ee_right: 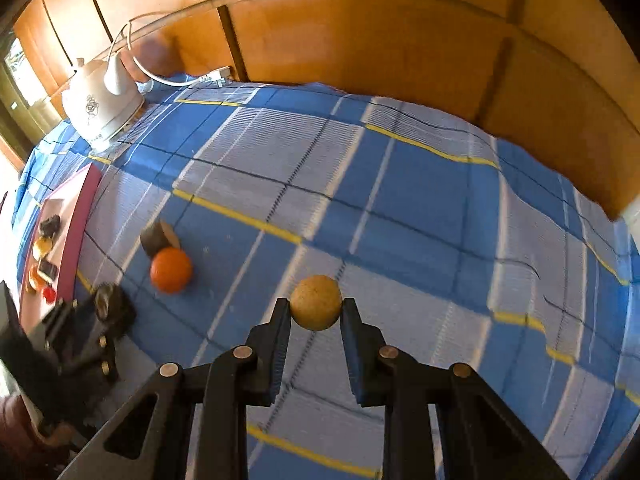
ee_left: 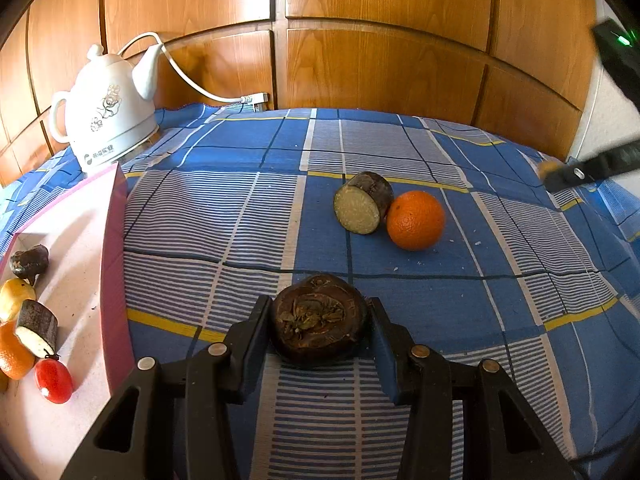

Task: Organize fruits
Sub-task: 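Lift the dark brown fruit with left tool while right tool grasps the tan ball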

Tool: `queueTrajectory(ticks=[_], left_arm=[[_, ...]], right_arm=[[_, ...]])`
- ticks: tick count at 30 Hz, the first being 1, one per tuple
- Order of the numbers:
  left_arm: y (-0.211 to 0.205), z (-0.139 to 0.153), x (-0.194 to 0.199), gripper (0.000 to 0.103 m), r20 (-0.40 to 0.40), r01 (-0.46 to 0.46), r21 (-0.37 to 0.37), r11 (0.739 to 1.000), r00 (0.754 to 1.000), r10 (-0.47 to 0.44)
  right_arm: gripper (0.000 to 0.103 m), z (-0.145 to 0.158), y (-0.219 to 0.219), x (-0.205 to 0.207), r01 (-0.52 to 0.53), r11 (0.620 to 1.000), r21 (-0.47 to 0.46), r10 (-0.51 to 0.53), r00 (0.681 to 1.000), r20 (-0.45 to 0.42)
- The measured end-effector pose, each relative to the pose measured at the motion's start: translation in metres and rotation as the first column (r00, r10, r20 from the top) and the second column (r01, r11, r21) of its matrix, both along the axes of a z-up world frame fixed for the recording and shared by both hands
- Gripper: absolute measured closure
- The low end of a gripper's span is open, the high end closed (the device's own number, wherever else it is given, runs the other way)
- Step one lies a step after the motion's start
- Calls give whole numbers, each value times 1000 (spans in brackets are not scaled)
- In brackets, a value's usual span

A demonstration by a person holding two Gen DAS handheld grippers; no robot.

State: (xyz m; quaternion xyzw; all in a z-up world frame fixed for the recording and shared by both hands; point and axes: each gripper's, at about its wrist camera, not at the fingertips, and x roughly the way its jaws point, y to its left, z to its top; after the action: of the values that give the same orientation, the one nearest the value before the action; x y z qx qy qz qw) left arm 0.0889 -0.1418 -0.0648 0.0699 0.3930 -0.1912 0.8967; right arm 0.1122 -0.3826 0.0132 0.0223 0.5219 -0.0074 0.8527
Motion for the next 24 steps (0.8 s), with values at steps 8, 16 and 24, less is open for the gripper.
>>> queueTrajectory(ticks=[8,16,24], left_arm=[[-4,7,-6,57,-19,18,48,999,1000,-17],[10,43,-31,57,15,9,-16,1000,1000,-9],[29,68,-47,57,39,-37,-16,999,998,38]], right_arm=[[78,-43,36,-5,-59,998,-6,58,997,-40],[78,-57,31,-1,-67,997,24,68,996,-60],[77,-57,32,-2,-50,998,38,52,997,-54]])
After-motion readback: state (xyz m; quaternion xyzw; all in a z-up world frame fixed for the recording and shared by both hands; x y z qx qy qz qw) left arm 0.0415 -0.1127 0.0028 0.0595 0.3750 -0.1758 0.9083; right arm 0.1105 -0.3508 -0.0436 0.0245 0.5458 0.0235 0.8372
